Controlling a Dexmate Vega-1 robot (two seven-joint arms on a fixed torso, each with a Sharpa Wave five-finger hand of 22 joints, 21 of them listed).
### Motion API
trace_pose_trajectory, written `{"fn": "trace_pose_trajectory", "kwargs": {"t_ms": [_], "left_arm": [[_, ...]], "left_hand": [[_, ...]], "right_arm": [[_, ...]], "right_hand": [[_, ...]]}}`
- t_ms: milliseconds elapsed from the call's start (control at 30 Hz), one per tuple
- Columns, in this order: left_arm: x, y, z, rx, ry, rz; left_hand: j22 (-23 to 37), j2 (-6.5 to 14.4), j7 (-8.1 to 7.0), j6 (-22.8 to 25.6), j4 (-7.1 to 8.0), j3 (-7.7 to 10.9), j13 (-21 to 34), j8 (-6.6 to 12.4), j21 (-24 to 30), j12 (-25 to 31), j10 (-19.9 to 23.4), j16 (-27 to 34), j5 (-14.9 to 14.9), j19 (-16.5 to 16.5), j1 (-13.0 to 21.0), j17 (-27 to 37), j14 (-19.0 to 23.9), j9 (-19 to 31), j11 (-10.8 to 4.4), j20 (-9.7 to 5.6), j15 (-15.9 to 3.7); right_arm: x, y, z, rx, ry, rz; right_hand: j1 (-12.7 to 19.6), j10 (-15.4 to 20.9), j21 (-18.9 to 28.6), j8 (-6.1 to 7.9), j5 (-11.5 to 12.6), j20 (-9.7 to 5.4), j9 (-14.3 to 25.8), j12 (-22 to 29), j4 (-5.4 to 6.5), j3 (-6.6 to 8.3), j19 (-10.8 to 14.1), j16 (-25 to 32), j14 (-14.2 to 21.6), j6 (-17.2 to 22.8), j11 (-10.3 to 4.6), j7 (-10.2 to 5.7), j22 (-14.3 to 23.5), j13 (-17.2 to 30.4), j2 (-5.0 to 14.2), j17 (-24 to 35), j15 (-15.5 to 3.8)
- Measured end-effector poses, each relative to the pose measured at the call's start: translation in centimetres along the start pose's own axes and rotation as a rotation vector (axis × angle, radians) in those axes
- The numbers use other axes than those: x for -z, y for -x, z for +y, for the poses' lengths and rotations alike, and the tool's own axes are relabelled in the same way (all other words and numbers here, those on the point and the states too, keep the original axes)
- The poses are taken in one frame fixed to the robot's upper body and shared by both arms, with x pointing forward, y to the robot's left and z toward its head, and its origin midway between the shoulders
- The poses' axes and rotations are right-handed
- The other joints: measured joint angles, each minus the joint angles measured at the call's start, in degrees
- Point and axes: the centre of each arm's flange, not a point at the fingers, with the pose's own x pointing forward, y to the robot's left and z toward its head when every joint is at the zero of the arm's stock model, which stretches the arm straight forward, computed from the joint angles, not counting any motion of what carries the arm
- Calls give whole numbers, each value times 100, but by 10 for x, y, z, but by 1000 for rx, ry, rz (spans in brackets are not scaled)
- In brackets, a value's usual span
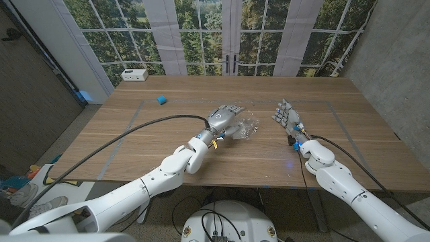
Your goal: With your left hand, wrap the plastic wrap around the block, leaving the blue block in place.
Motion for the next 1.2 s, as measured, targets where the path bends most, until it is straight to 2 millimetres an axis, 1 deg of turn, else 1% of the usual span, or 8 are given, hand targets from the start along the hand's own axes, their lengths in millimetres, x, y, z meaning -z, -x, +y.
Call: {"fn": "trace_pose_trajectory", "kwargs": {"t_ms": [400,467,567,767,900,1067,1133,1200], "left_arm": [[-8,-11,-6,42,0,-75],[-11,-12,-6,47,15,-101],[-16,-13,-6,48,37,-138],[-11,-16,-10,23,86,-198],[-11,-16,-9,-36,175,-239],[-9,-14,-5,-106,237,-268],[-9,-15,-2,-115,241,-272],[-11,-16,0,-115,240,-277]], "left_hand": [[-42,88,-63,-616,865,414,-306,-44,-329,-104,-1041,-65,12,-793,-864,-27,-1103,-93,42,-70,192],[-42,32,-86,-685,1027,399,-354,-44,-374,-104,-1106,-65,12,-888,-1098,-27,-1188,-113,21,-71,211],[-69,-184,-156,-834,1195,161,-456,-44,-466,-98,-1245,-56,-17,-1076,-1750,-42,-1306,-122,-19,-65,213],[-65,-507,-236,-654,1158,-321,-535,33,-515,89,-998,91,-17,-1197,-2690,-42,-957,-146,56,263,346],[-53,-492,-124,-133,1062,-416,-522,196,-515,267,-539,135,-17,-1123,-2980,-31,-613,-129,107,406,323],[-68,-466,-103,227,739,-261,-467,245,-488,323,-299,135,-13,-981,-2815,-44,-420,-130,64,365,236],[-69,-359,-134,197,515,-75,-463,236,-487,324,-301,109,35,-902,-2538,-67,-436,-130,62,286,218],[-69,-132,-147,113,225,287,-463,153,-480,300,-323,42,96,-811,-2152,-70,-508,-130,42,195,171]], "right_arm": [[0,1,0,-3,-3,1],[0,1,0,-3,-3,1],[1,1,0,-4,-4,1],[0,1,0,-3,-7,0],[1,1,-1,-1,-8,2],[0,0,-2,2,-9,4],[1,-1,-2,2,-9,4],[1,-1,-2,3,-10,3]], "right_hand": [[32,0,0,0,0,0,0,0,0,0,0,0,0,0,0,0,0,0,-32,0,0],[32,0,0,0,0,0,0,0,0,0,0,0,0,0,0,0,0,0,-32,0,0],[31,0,0,0,0,0,0,0,0,0,0,0,0,0,0,0,0,0,-32,0,0],[31,0,1,0,0,-1,0,0,0,0,0,0,0,0,0,0,2,0,-32,0,0],[31,0,3,0,0,-2,0,0,0,0,1,0,0,0,0,0,3,0,-31,0,0],[31,0,9,0,0,-11,0,0,0,0,10,0,0,0,0,0,4,0,-31,0,0],[31,0,1,0,0,-11,0,0,0,0,10,0,0,0,0,0,5,0,-31,0,0],[31,0,-12,0,0,-11,0,0,0,0,10,0,0,0,0,0,5,0,-31,0,0]]}}
